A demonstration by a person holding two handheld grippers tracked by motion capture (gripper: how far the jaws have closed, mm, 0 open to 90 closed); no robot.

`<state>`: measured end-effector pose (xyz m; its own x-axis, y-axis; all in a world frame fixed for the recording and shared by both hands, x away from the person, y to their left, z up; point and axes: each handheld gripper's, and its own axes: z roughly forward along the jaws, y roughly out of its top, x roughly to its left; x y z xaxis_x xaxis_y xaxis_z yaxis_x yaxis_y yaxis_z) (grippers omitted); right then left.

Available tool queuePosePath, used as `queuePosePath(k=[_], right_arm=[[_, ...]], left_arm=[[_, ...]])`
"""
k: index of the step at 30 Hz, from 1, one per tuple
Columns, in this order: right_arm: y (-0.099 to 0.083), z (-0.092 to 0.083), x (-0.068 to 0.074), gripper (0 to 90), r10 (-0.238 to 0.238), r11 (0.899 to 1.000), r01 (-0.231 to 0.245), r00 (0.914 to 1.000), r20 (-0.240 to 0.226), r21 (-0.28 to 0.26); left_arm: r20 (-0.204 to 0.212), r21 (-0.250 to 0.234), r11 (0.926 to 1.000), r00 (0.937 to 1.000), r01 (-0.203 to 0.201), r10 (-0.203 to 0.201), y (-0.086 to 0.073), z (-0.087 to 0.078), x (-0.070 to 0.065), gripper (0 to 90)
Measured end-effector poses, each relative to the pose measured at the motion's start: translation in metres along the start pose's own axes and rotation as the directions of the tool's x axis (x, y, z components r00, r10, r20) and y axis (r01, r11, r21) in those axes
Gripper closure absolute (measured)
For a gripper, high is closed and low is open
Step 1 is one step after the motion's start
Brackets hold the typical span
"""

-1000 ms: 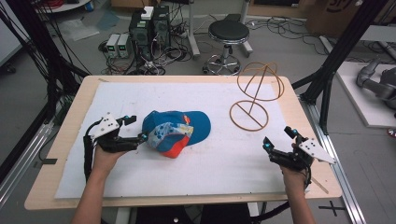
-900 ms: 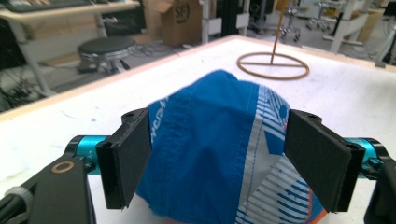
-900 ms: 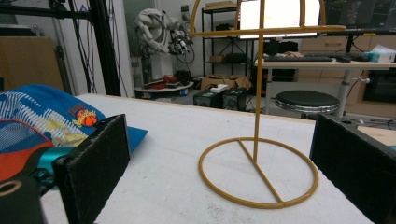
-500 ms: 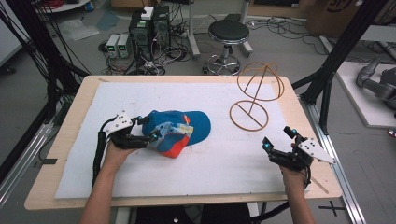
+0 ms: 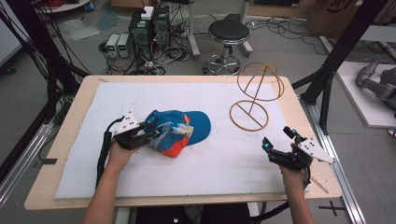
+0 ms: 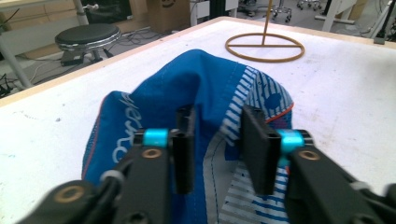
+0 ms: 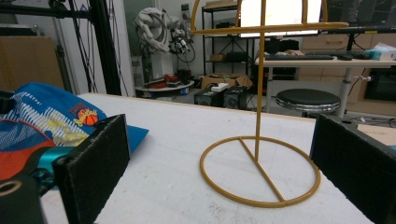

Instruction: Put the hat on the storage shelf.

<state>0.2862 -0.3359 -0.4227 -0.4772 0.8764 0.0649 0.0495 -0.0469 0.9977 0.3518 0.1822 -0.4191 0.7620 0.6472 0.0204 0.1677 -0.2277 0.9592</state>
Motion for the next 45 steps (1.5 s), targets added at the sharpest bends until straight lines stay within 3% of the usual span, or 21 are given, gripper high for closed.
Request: queuePosePath(k=[7,11,15,23,36,45], right_arm=[[0.000,0.000,0.000,4.8,0.007,1.000,-0.007,1.0000,0.001,0.003],[0.000,0.001,0.000,4.8,0.003,1.000,-0.003,1.0000,0.004,0.002],[-0.001,0.001,-0.001,4.8,0.004,1.000,-0.004,1.0000,0.004,0.000],[0.000,0.000,-0.001,4.8,0.010,1.000,-0.010,0.9999,0.004,-0.001],[0.000,-0.001,-0.002,4.8,0.015,1.000,-0.015,0.9999,0.008,-0.002],[0.000,-0.001,-0.002,4.8,0.015,1.000,-0.014,0.9999,0.008,-0.002]], left_arm=[[-0.014,0.002,0.9997,0.9996,0.023,-0.023,0.003,0.003,-0.002,82.8],[0.002,-0.004,0.9997,0.9997,0.025,-0.025,0.004,0.004,-0.003,87.2],[0.000,-0.015,0.9998,1.0000,0.009,-0.009,0.010,0.004,-0.005,87.9],[0.047,-0.075,0.9971,0.9989,0.006,-0.002,0.030,0.006,-0.014,88.0],[0.041,-0.138,0.9904,0.9991,0.010,-0.004,0.059,0.005,-0.025,88.1],[0.042,-0.191,0.9816,0.9991,0.002,0.006,0.091,0.008,-0.038,88.1]])
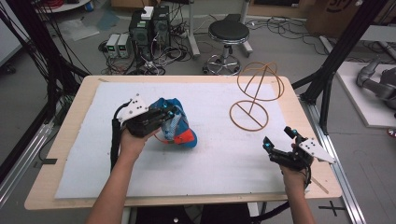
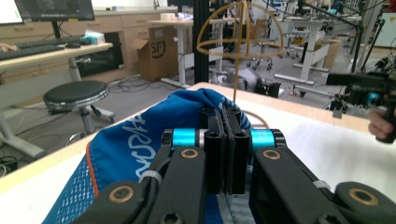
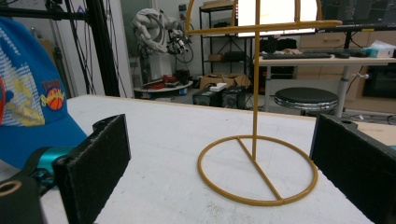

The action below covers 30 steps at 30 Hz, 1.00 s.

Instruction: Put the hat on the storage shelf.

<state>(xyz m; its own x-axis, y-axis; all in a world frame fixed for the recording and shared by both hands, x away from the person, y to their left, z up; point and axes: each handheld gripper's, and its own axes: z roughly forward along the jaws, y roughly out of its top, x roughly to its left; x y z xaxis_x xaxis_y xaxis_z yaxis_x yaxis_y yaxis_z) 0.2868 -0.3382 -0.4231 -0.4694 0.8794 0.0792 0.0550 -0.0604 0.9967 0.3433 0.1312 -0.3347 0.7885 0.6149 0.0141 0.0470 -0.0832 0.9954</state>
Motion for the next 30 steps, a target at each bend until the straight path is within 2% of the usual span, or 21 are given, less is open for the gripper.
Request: queuePosePath(k=[5,7,9,15,30], right_arm=[[0.000,0.000,0.000,4.8,0.000,1.000,0.000,1.0000,0.001,-0.001],[0.000,0.000,-0.001,4.8,0.000,1.000,0.000,1.0000,0.000,0.000],[0.000,0.000,-0.001,4.8,-0.006,1.000,0.006,1.0000,0.001,-0.003],[0.000,0.000,-0.001,4.8,0.000,1.000,0.000,1.0000,0.002,0.005],[-0.001,0.001,0.000,4.8,-0.006,1.000,0.006,1.0000,-0.007,0.008]], left_arm=[[-0.004,-0.015,0.9999,1.0000,-0.006,0.006,0.014,0.005,-0.004,88.1],[-0.012,-0.037,0.9993,0.9999,-0.010,0.009,0.025,0.007,-0.007,88.1],[-0.013,-0.041,0.9991,0.9998,-0.014,0.013,0.029,0.008,-0.007,88.1],[-0.036,-0.083,0.9961,0.9990,-0.030,0.027,0.055,0.017,-0.011,88.1],[-0.082,-0.134,0.9894,0.9956,-0.057,0.047,0.099,0.041,-0.016,88.1]])
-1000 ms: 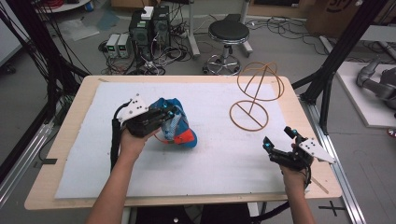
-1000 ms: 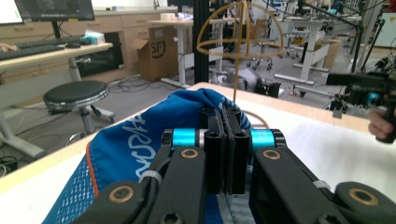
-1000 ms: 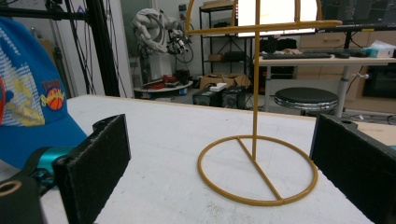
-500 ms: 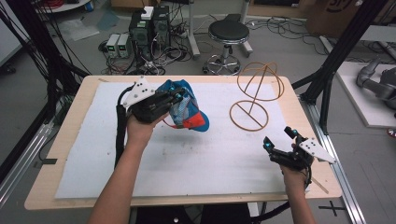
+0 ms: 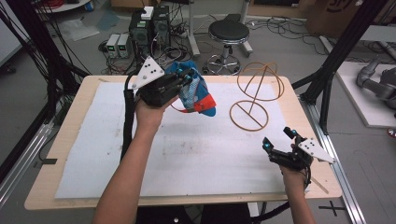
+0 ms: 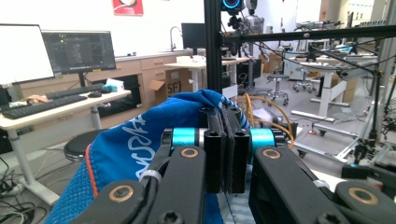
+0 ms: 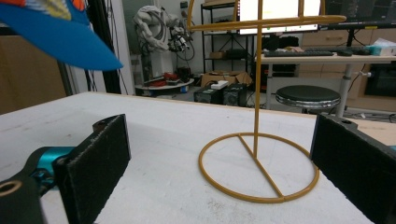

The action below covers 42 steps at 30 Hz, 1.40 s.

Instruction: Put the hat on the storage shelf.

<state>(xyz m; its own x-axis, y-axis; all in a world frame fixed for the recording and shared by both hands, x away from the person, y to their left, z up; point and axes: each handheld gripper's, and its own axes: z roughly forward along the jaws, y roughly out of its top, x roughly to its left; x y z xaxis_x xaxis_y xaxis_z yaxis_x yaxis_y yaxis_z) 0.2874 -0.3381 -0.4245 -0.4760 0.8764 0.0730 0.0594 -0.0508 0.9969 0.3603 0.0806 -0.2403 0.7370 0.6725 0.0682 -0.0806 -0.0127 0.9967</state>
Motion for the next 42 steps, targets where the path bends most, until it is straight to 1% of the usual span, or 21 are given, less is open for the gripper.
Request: queuePosePath(k=[1,2,5,9,11,13,15,17,18,19,20,23,25,26,31,32,33,35,36,39,42], right_arm=[[0.000,0.000,0.000,4.8,0.003,1.000,-0.003,1.0000,-0.002,-0.002],[0.000,0.000,0.000,4.8,0.005,1.000,-0.005,1.0000,-0.001,0.000],[0.000,-0.001,0.000,4.8,0.004,1.000,-0.004,1.0000,-0.001,0.001],[0.000,-0.001,0.000,4.8,0.006,1.000,-0.006,1.0000,0.001,0.000],[0.000,-0.002,0.000,4.8,-0.001,1.000,0.001,1.0000,-0.002,-0.003],[0.000,-0.002,0.000,4.8,0.003,1.000,-0.003,1.0000,-0.002,-0.002],[0.000,-0.003,-0.001,4.8,0.002,1.000,-0.002,1.0000,-0.003,-0.002],[-0.001,-0.003,-0.001,4.8,0.008,1.000,-0.008,1.0000,0.000,0.002],[-0.001,-0.003,-0.001,4.8,0.008,1.000,-0.008,1.0000,0.000,0.002],[0.000,-0.003,-0.001,4.8,0.010,1.000,-0.010,1.0000,-0.001,0.001],[0.000,-0.003,-0.001,4.8,0.010,1.000,-0.010,1.0000,-0.001,0.001],[0.000,-0.003,-0.001,4.8,0.006,1.000,-0.006,1.0000,-0.003,-0.004],[0.000,-0.004,0.000,4.8,0.003,1.000,-0.003,1.0000,-0.007,-0.005],[0.000,-0.004,0.000,4.8,0.006,1.000,-0.006,1.0000,-0.007,-0.005],[0.000,-0.005,0.000,4.8,0.008,1.000,-0.008,0.9999,-0.010,-0.003],[0.000,-0.005,0.000,4.8,0.007,1.000,-0.007,0.9999,-0.012,-0.003],[0.000,-0.006,0.000,4.8,0.007,1.000,-0.007,0.9999,-0.012,-0.003],[0.000,-0.006,-0.001,4.8,0.012,1.000,-0.012,0.9999,-0.012,-0.002],[0.000,-0.006,-0.001,4.8,0.012,1.000,-0.012,0.9999,-0.012,-0.002],[-0.001,-0.007,-0.002,4.8,0.014,1.000,-0.014,0.9999,-0.007,-0.002],[-0.001,-0.008,-0.001,4.8,0.016,1.000,-0.016,0.9998,-0.006,0.000]], left_arm=[[-0.005,-0.007,1.0000,1.0000,-0.004,0.004,0.004,0.004,-0.001,88.1],[-0.005,-0.007,1.0000,1.0000,-0.004,0.004,0.004,0.004,-0.001,88.1],[-0.011,-0.016,0.9998,0.9999,-0.007,0.007,0.011,0.012,-0.003,88.1],[-0.015,-0.018,0.9997,0.9997,-0.018,0.018,0.015,0.018,-0.004,88.1],[-0.018,-0.026,0.9995,0.9996,-0.021,0.020,0.018,0.023,-0.004,88.1],[-0.025,-0.037,0.9992,0.9996,-0.016,0.015,0.022,0.026,-0.005,88.1],[-0.034,-0.044,0.9987,0.9992,-0.025,0.024,0.026,0.030,-0.005,88.1],[-0.054,-0.032,0.9987,0.9978,-0.041,0.039,0.033,0.038,-0.006,88.1],[-0.054,-0.032,0.9987,0.9978,-0.041,0.039,0.033,0.038,-0.006,88.1],[-0.067,-0.032,0.9982,0.9966,-0.050,0.047,0.037,0.044,-0.008,88.1],[-0.067,-0.032,0.9982,0.9966,-0.050,0.047,0.037,0.044,-0.008,88.1],[-0.083,-0.039,0.9976,0.9951,-0.057,0.054,0.044,0.052,-0.010,88.2],[-0.104,-0.034,0.9967,0.9921,-0.074,0.071,0.048,0.060,-0.012,88.1],[-0.104,-0.034,0.9967,0.9921,-0.074,0.071,0.048,0.060,-0.012,88.1],[-0.144,-0.040,0.9955,0.9864,-0.086,0.079,0.054,0.075,-0.014,88.1],[-0.154,-0.041,0.9952,0.9847,-0.089,0.081,0.056,0.080,-0.014,88.1],[-0.154,-0.041,0.9952,0.9847,-0.089,0.081,0.056,0.080,-0.014,88.2],[-0.162,-0.039,0.9948,0.9829,-0.094,0.086,0.059,0.088,-0.016,88.2],[-0.162,-0.039,0.9948,0.9829,-0.094,0.086,0.059,0.088,-0.016,88.1],[-0.171,-0.037,0.9943,0.9809,-0.100,0.092,0.061,0.097,-0.019,88.2],[-0.172,-0.042,0.9945,0.9812,-0.096,0.087,0.062,0.102,-0.020,88.2]])
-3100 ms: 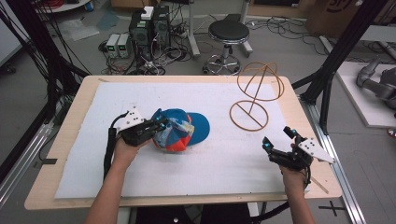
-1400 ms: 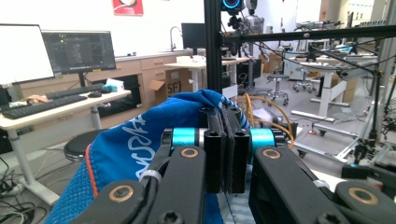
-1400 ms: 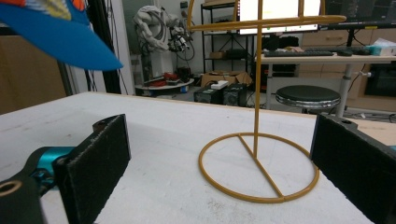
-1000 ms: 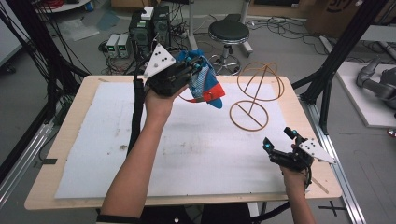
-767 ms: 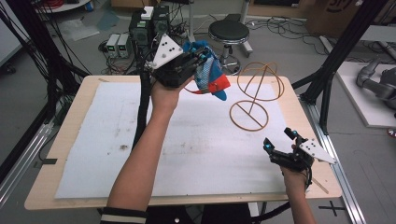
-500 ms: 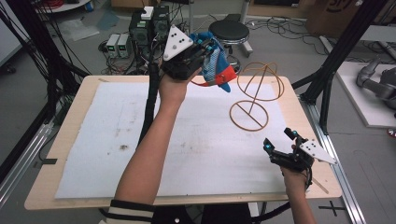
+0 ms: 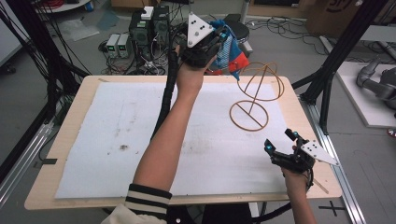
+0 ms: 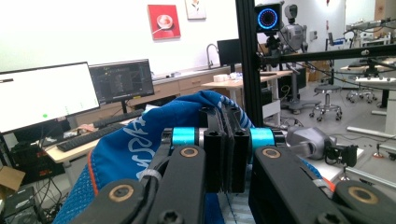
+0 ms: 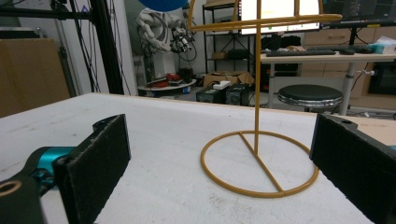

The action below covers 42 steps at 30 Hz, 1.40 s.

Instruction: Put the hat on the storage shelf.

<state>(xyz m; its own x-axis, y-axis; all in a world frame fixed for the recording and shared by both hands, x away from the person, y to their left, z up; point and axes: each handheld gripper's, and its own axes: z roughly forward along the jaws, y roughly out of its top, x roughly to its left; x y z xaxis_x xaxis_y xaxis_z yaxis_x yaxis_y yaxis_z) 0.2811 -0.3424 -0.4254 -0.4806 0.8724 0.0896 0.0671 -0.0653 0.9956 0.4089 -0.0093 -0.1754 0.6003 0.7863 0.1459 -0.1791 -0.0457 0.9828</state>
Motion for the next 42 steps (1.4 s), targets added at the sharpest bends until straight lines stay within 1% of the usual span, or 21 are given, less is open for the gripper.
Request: queuePosePath(k=[1,3,5,7,13,16,17,21,22,23,24,27,29,31,32,35,36,38,39,40,42], right_arm=[[0.000,0.000,0.000,4.8,-0.003,1.000,0.003,1.0000,-0.002,-0.002],[0.000,0.000,0.000,4.8,-0.003,1.000,0.003,1.0000,-0.004,-0.002],[0.000,0.000,0.001,4.8,0.004,1.000,-0.004,1.0000,-0.006,-0.002],[0.000,0.000,0.002,4.8,0.003,1.000,-0.003,1.0000,-0.006,-0.003],[-0.001,-0.002,0.000,4.8,0.001,1.000,-0.001,1.0000,-0.002,-0.003],[-0.001,-0.002,-0.001,4.8,0.006,1.000,-0.006,1.0000,-0.001,-0.003],[-0.001,-0.003,-0.001,4.8,0.009,1.000,-0.009,1.0000,-0.001,-0.003],[-0.001,-0.003,-0.002,4.8,0.013,1.000,-0.013,0.9999,0.005,-0.006],[-0.001,-0.003,-0.002,4.8,0.013,1.000,-0.013,0.9999,0.005,-0.006],[-0.001,-0.004,-0.002,4.8,0.015,1.000,-0.015,0.9999,0.004,-0.006],[-0.001,-0.004,-0.002,4.8,0.015,1.000,-0.015,0.9999,0.004,-0.006],[-0.002,-0.005,0.000,4.8,0.009,1.000,-0.009,0.9999,-0.008,-0.002],[-0.002,-0.006,0.002,4.8,0.001,1.000,-0.001,1.0000,-0.010,-0.001],[-0.002,-0.008,0.005,4.8,0.000,1.000,0.000,0.9998,-0.018,0.002],[-0.002,-0.009,0.006,4.8,-0.011,1.000,0.011,0.9998,-0.018,0.003],[-0.001,-0.012,0.009,4.8,-0.030,1.000,0.030,0.9993,-0.022,0.006],[-0.001,-0.012,0.009,4.8,-0.033,0.999,0.033,0.9992,-0.023,0.003],[-0.001,-0.013,0.010,4.8,-0.032,0.999,0.032,0.9992,-0.023,0.006],[0.000,-0.014,0.010,4.8,-0.029,1.000,0.029,0.9993,-0.023,0.006],[0.000,-0.014,0.010,4.8,-0.029,1.000,0.029,0.9993,-0.023,0.006],[0.000,-0.015,0.011,4.8,-0.034,0.999,0.034,0.9991,-0.024,0.008]], left_arm=[[0.002,0.000,1.0000,1.0000,-0.003,0.003,0.001,0.006,-0.002,88.2],[-0.002,0.002,1.0000,1.0000,-0.007,0.007,0.001,0.009,-0.003,88.2],[-0.008,0.017,0.9997,0.9998,-0.020,0.020,0.002,0.015,-0.003,88.2],[-0.018,0.009,0.9998,0.9997,-0.016,0.017,0.002,0.024,-0.005,88.2],[-0.029,0.004,0.9995,0.9991,-0.032,0.032,0.007,0.035,-0.010,88.2],[-0.029,-0.003,0.9996,0.9991,-0.030,0.030,0.008,0.039,-0.012,88.3],[-0.029,0.003,0.9995,0.9991,-0.032,0.032,0.008,0.041,-0.013,88.3],[-0.038,-0.004,0.9998,0.9991,-0.020,0.020,0.010,0.051,-0.014,88.3],[-0.042,-0.003,0.9996,0.9988,-0.026,0.026,0.010,0.052,-0.014,88.3],[-0.052,-0.017,0.9995,0.9983,-0.025,0.024,0.013,0.056,-0.016,88.3],[-0.052,-0.017,0.9995,0.9983,-0.025,0.024,0.013,0.056,-0.016,88.3],[-0.078,-0.035,0.9985,0.9962,-0.041,0.039,0.018,0.062,-0.020,88.3],[-0.080,-0.035,0.9985,0.9960,-0.043,0.040,0.019,0.064,-0.021,88.3],[-0.088,-0.044,0.9984,0.9956,-0.036,0.032,0.022,0.071,-0.025,88.3],[-0.088,-0.044,0.9984,0.9956,-0.036,0.032,0.022,0.071,-0.025,88.3],[-0.084,-0.056,0.9976,0.9958,-0.040,0.035,0.026,0.078,-0.034,88.3],[-0.084,-0.056,0.9976,0.9958,-0.040,0.035,0.026,0.078,-0.034,88.3],[-0.078,-0.059,0.9972,0.9962,-0.045,0.041,0.027,0.082,-0.040,88.3],[-0.073,-0.065,0.9972,0.9968,-0.038,0.033,0.027,0.087,-0.046,88.3],[-0.073,-0.065,0.9972,0.9968,-0.038,0.033,0.027,0.087,-0.046,88.3],[-0.060,-0.061,0.9977,0.9979,-0.029,0.025,0.023,0.094,-0.054,88.3]])
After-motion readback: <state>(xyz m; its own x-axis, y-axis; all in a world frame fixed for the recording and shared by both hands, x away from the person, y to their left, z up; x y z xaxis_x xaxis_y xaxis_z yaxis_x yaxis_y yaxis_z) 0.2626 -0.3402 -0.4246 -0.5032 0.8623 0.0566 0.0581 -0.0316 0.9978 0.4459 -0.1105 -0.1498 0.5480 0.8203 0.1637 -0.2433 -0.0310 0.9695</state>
